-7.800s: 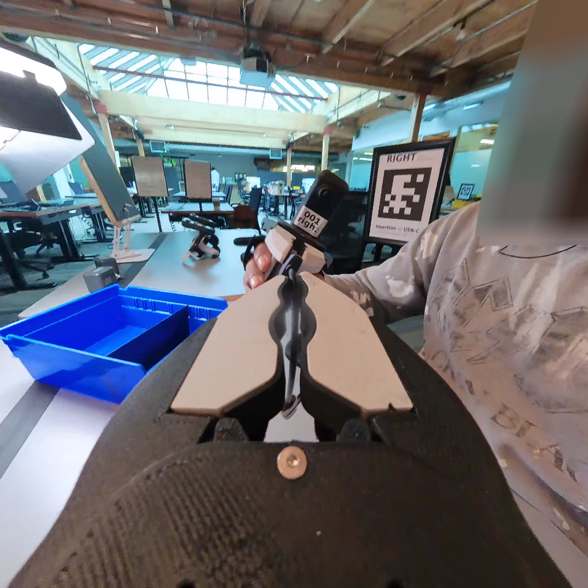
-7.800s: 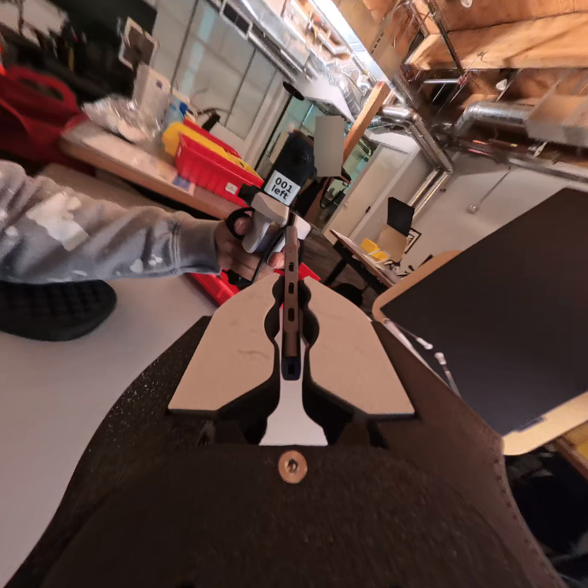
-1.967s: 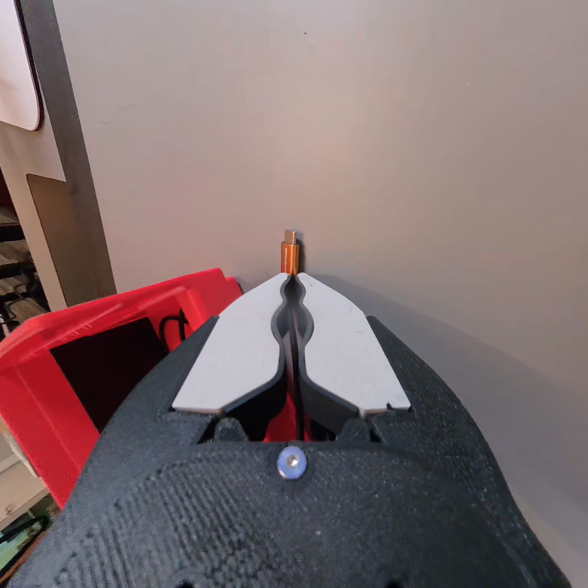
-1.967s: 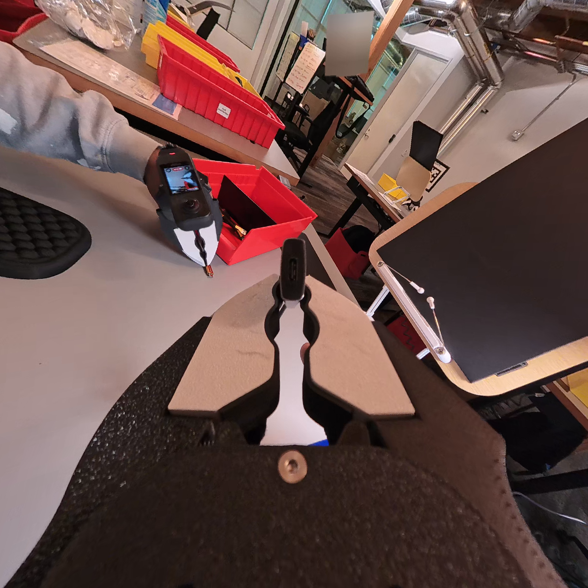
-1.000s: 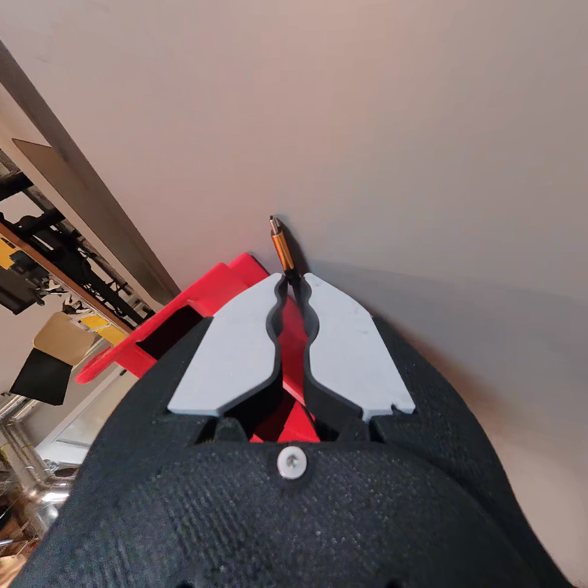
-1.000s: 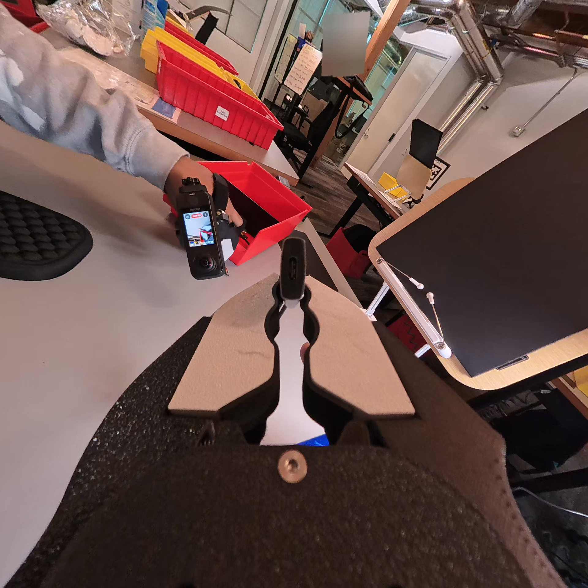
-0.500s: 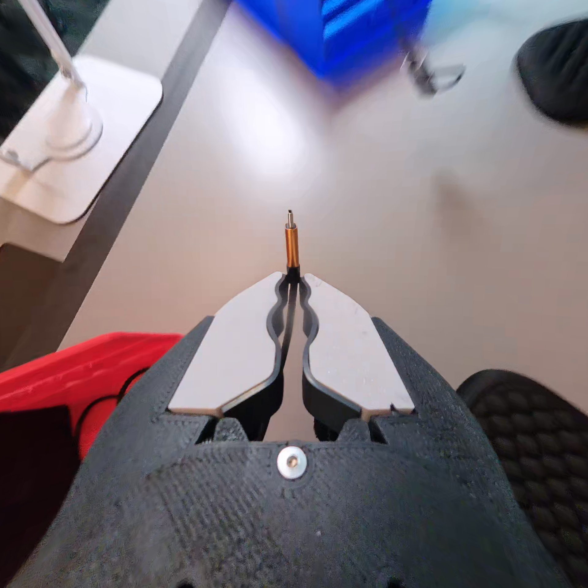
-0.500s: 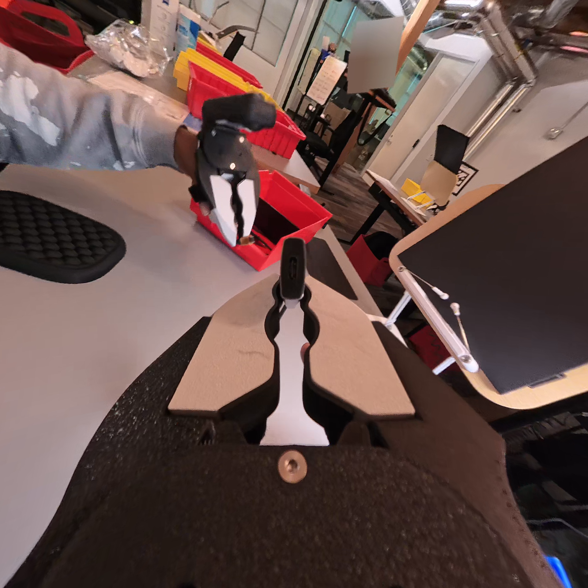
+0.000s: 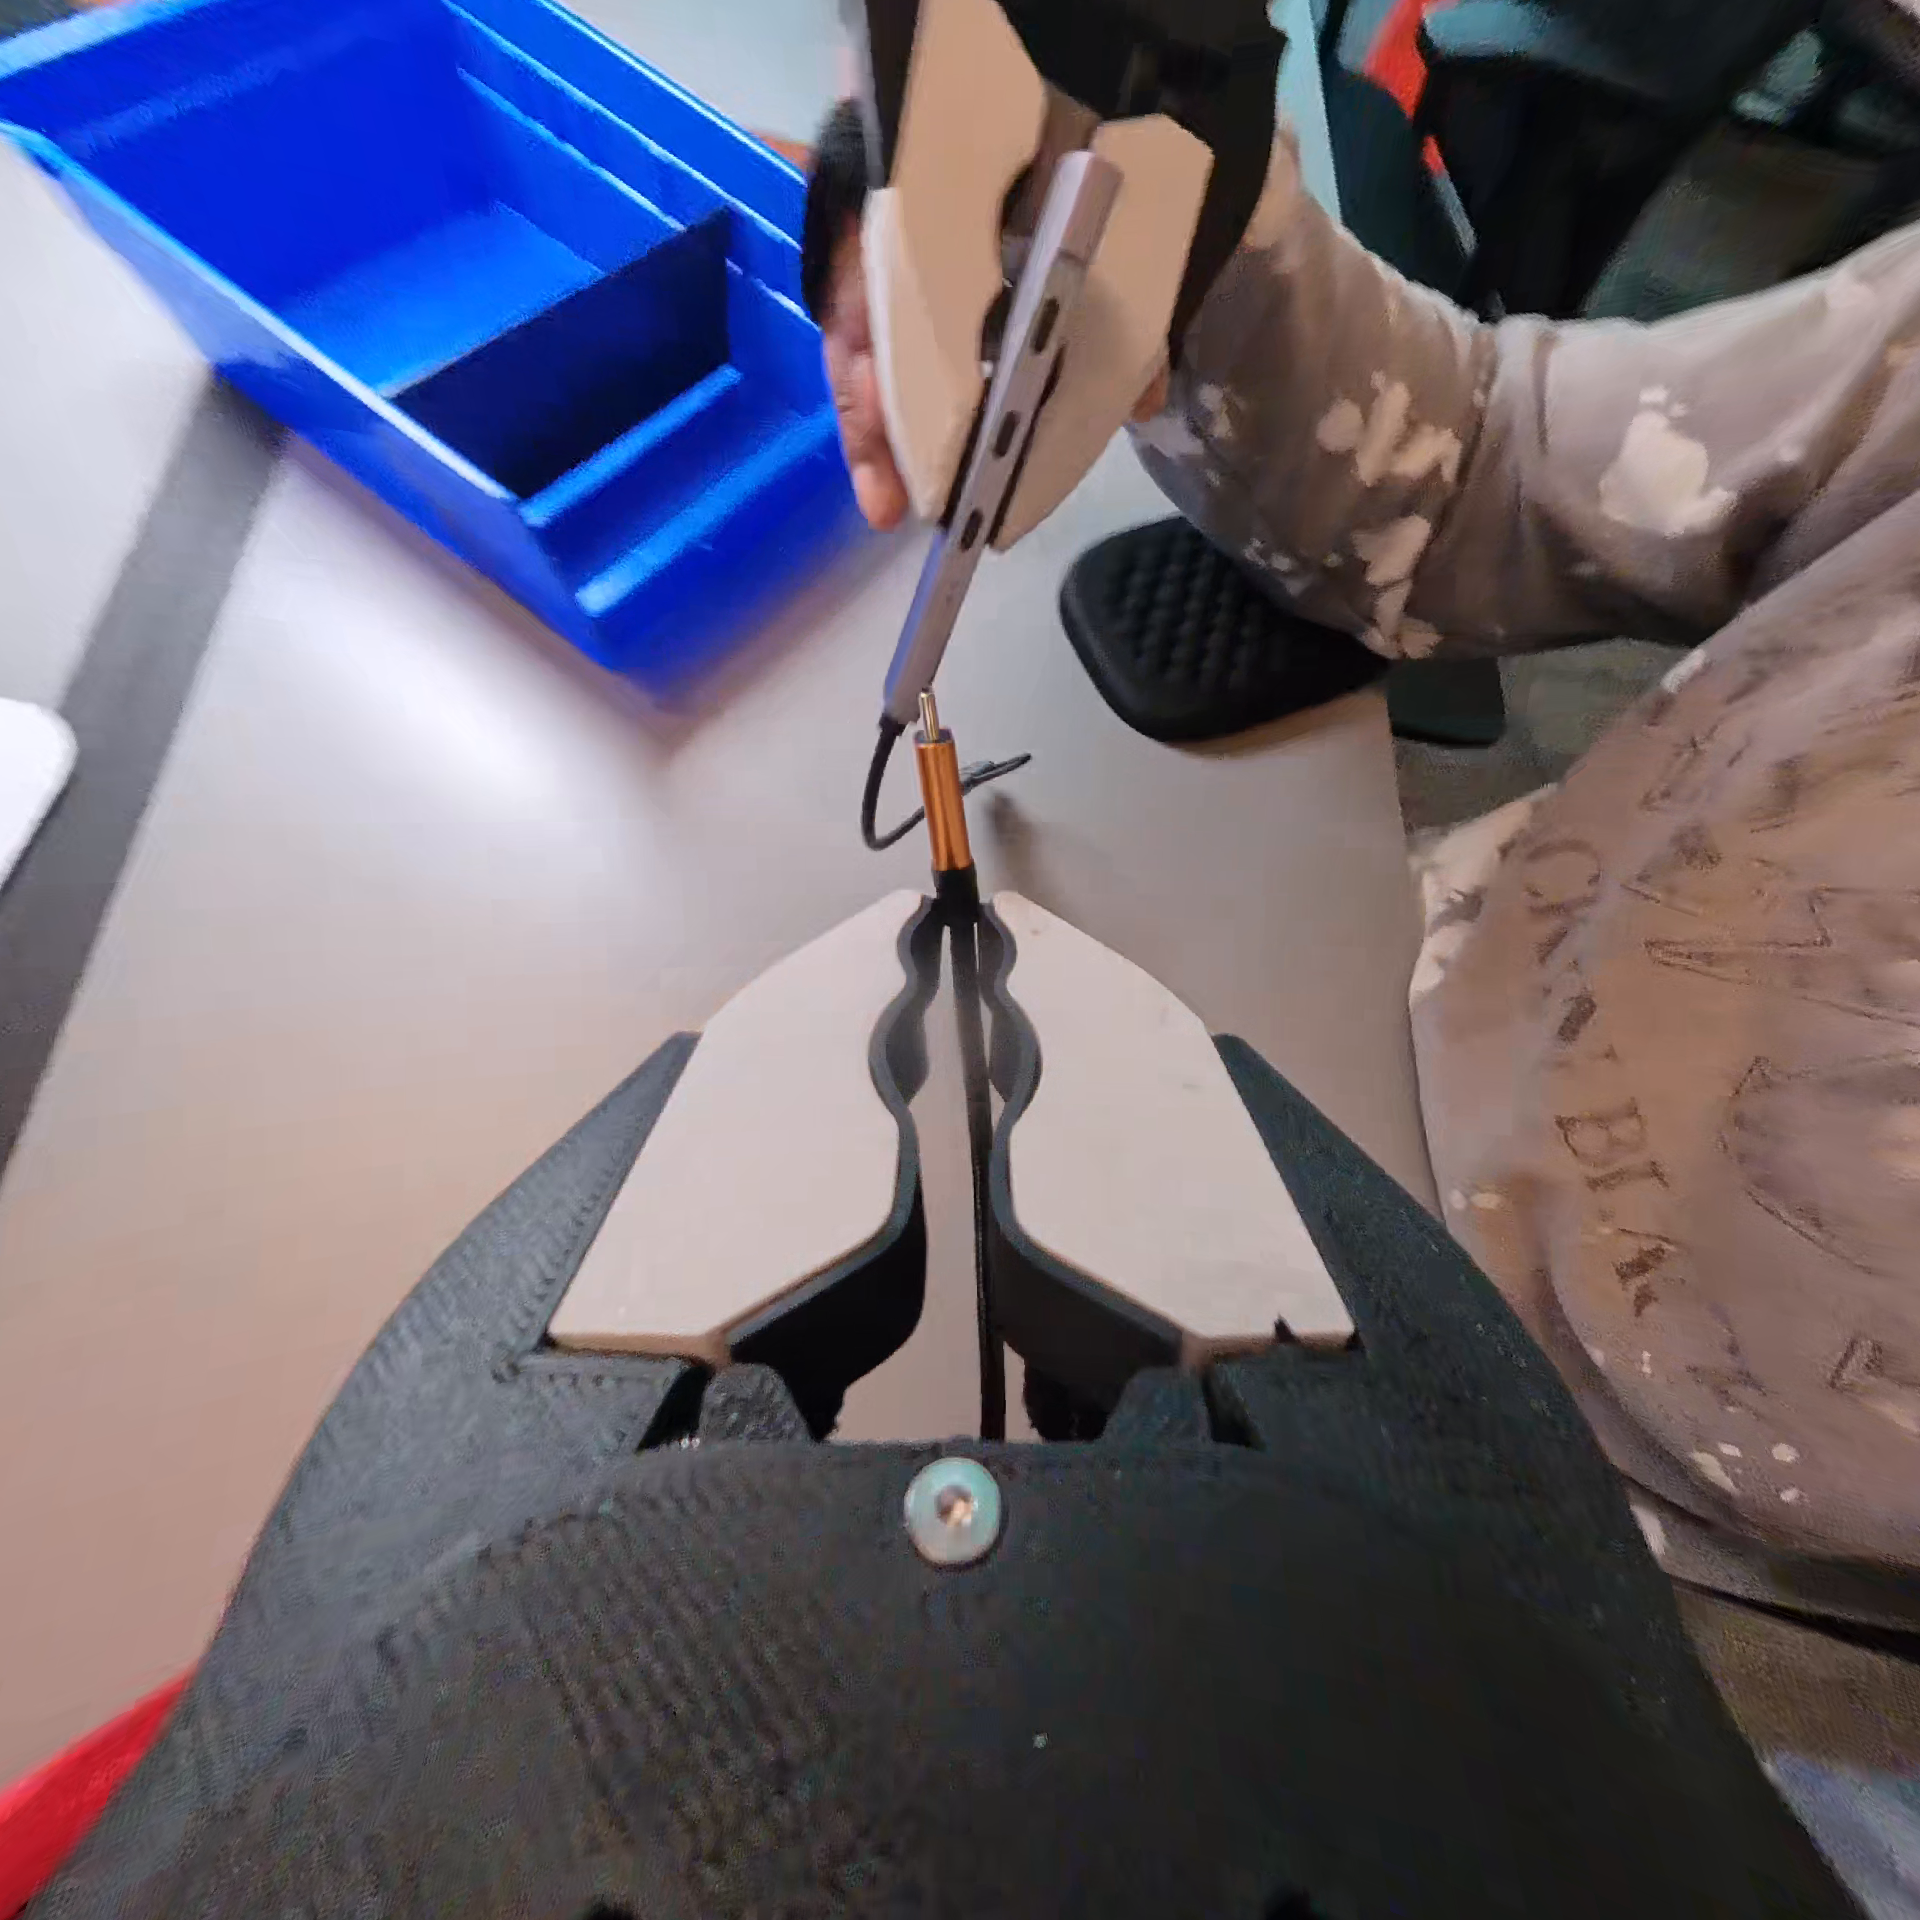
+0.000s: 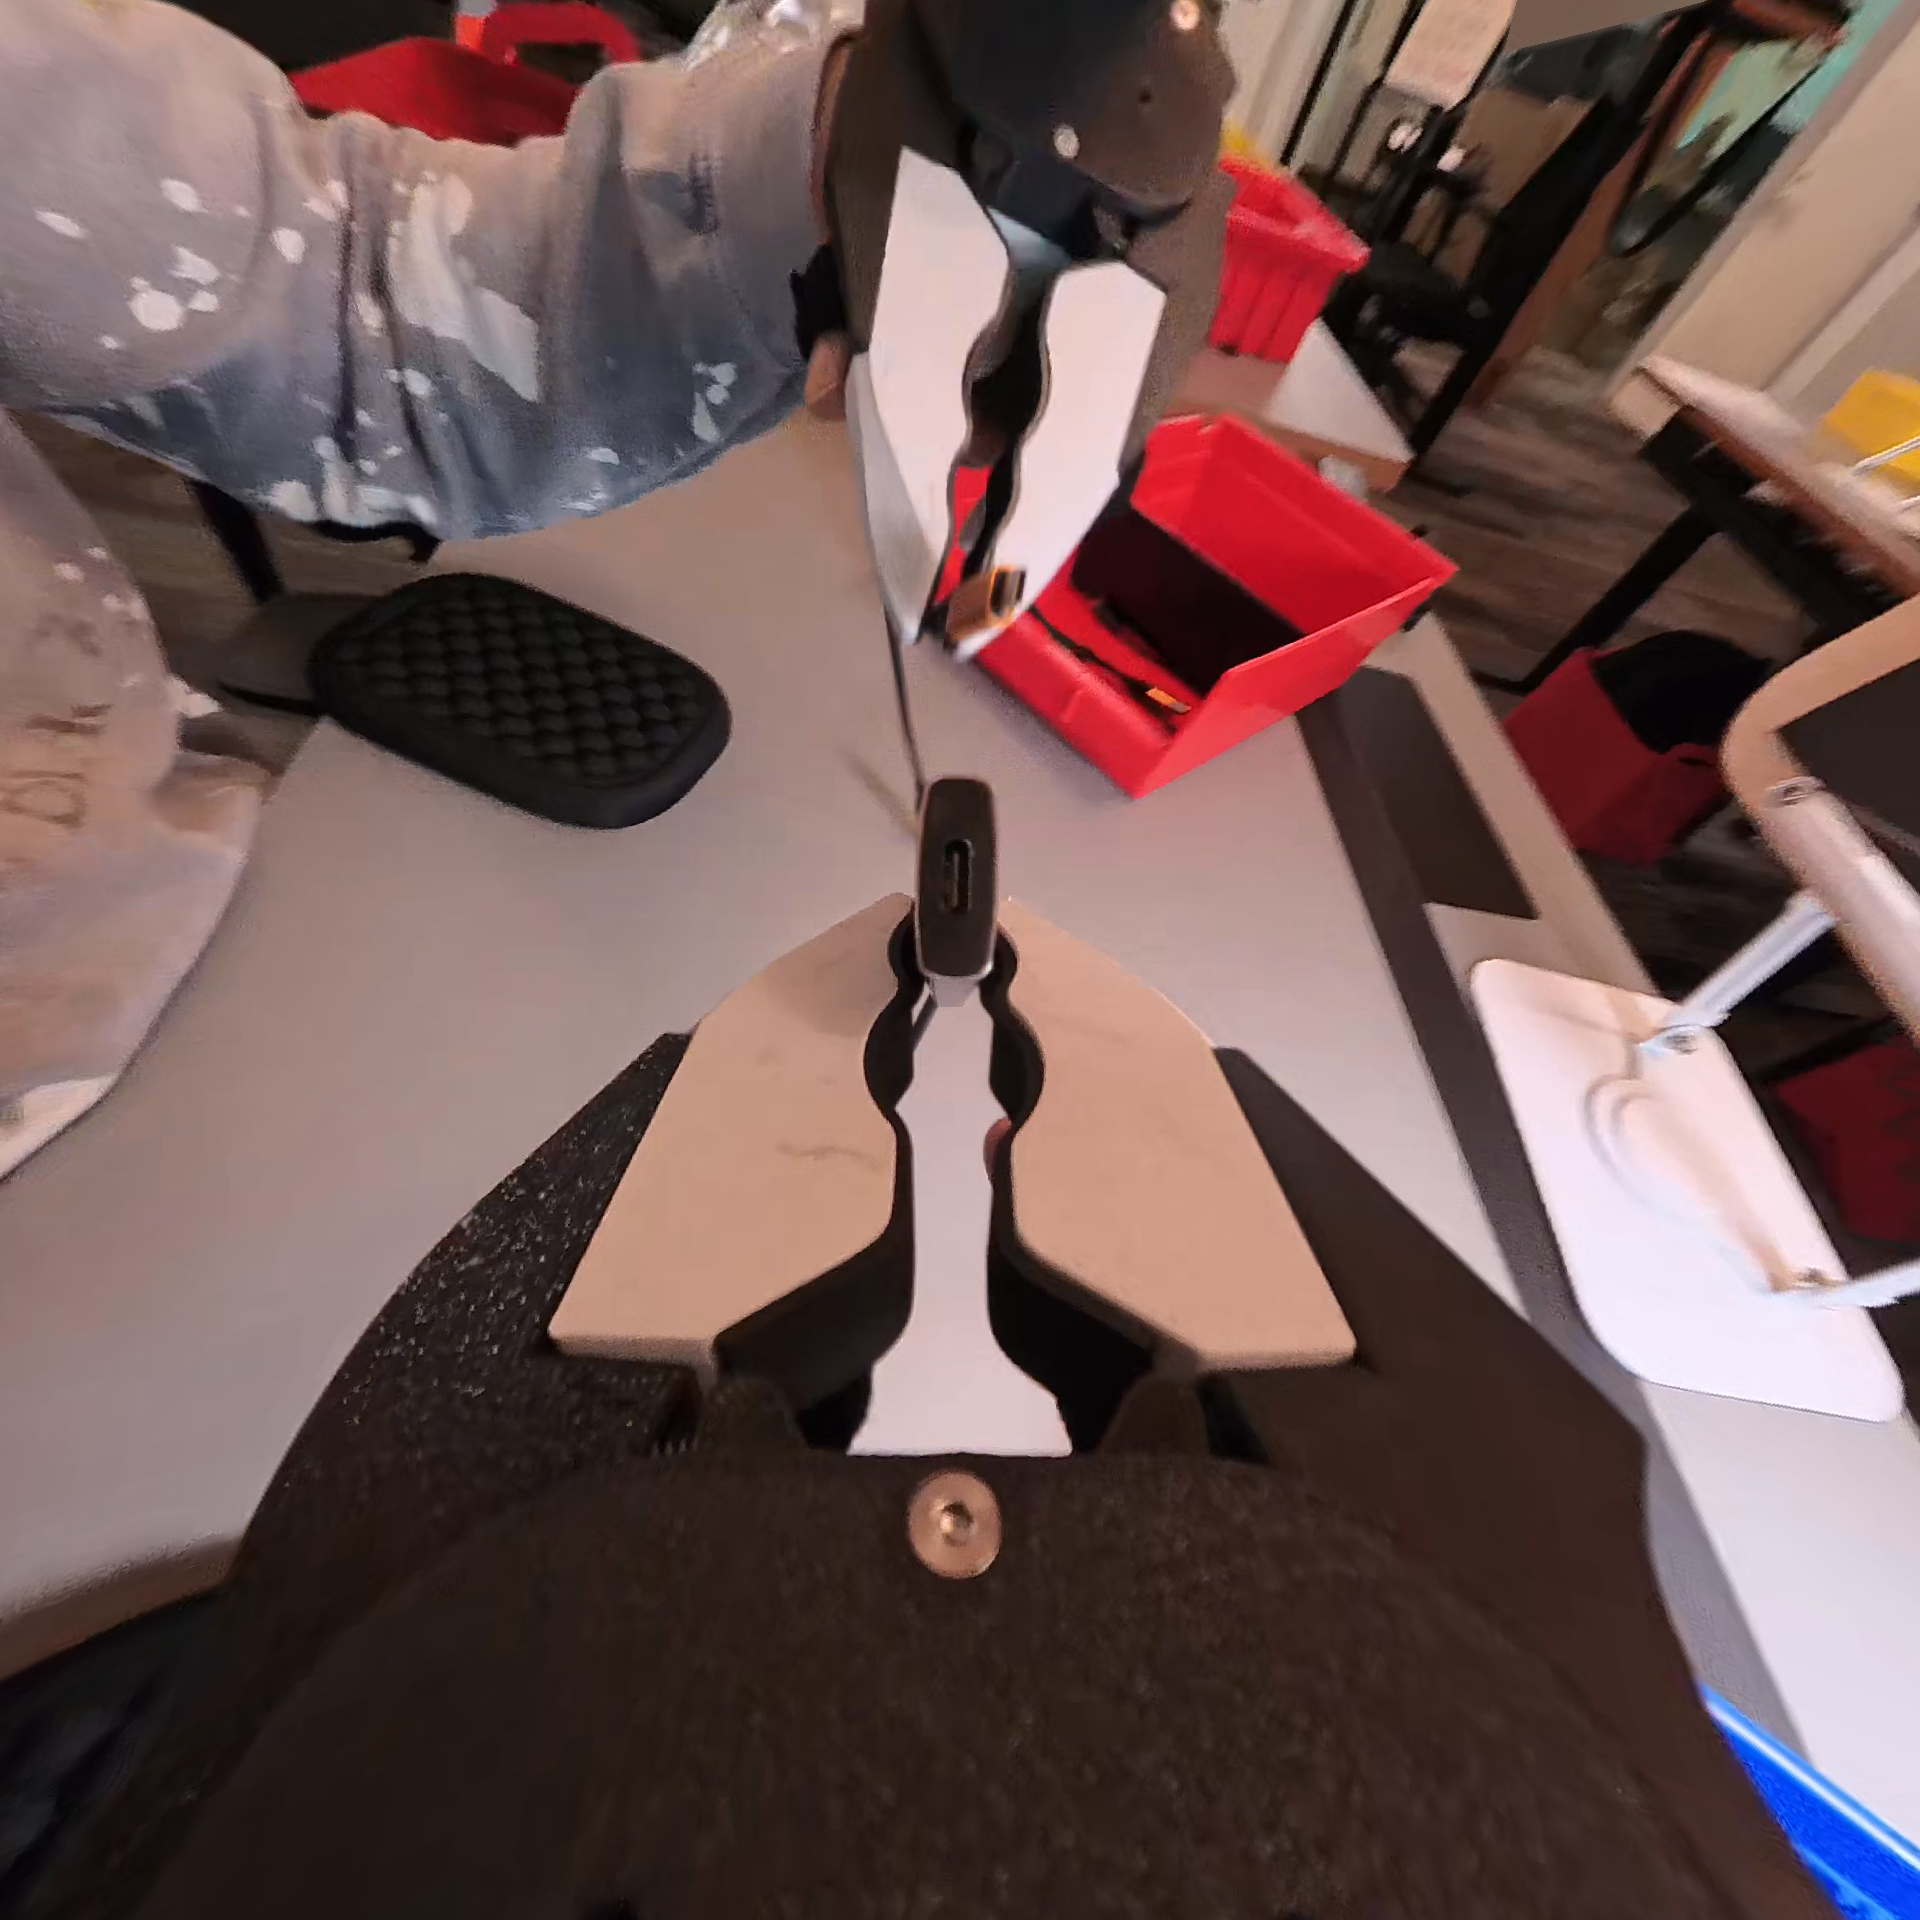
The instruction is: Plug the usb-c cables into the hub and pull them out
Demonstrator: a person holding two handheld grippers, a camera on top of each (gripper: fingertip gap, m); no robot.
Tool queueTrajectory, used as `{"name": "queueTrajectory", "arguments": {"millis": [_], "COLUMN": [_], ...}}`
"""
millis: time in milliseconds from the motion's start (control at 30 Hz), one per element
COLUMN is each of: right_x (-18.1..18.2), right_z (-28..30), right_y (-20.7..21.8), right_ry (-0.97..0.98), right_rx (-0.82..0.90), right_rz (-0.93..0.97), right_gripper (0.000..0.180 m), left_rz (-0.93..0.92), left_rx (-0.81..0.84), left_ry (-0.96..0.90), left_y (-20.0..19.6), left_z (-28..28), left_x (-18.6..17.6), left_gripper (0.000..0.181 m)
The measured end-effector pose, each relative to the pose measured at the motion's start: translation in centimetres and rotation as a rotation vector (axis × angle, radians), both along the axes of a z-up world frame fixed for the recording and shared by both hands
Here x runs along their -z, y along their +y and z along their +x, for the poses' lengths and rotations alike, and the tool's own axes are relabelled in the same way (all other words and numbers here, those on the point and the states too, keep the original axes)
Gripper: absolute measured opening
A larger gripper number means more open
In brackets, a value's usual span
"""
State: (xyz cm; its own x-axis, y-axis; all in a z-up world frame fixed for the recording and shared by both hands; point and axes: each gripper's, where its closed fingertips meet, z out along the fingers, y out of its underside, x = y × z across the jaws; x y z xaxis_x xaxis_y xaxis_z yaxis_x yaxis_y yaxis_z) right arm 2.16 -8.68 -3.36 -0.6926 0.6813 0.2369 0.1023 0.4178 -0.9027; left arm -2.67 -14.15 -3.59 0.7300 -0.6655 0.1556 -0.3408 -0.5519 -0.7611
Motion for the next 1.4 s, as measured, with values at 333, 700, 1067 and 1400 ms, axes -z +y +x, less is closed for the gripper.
{"name": "queueTrajectory", "arguments": {"millis": [333, 700, 1067, 1400], "right_x": [5.2, 9.2, 9.7, 10.2], "right_z": [1.1, 0.6, 1.0, 1.1], "right_y": [0.2, -1.0, -1.8, -2.2], "right_ry": [-0.319, -0.482, -0.493, -0.517], "right_rx": [-0.06, -0.108, -0.104, -0.099], "right_rz": [0.001, 0.033, 0.14, 0.184], "right_gripper": [0.009, 0.009, 0.009, 0.009], "left_rz": [-0.159, -0.272, -0.319, -0.328], "left_rx": [0.128, 0.248, 0.28, 0.283], "left_ry": [-0.029, 0.003, 0.02, 0.043], "left_y": [3.1, 1.1, 0.3, 0.0], "left_z": [3.9, 4.0, 4.1, 4.0], "left_x": [7.2, 10.2, 11.0, 11.2], "left_gripper": [0.007, 0.007, 0.007, 0.007]}}
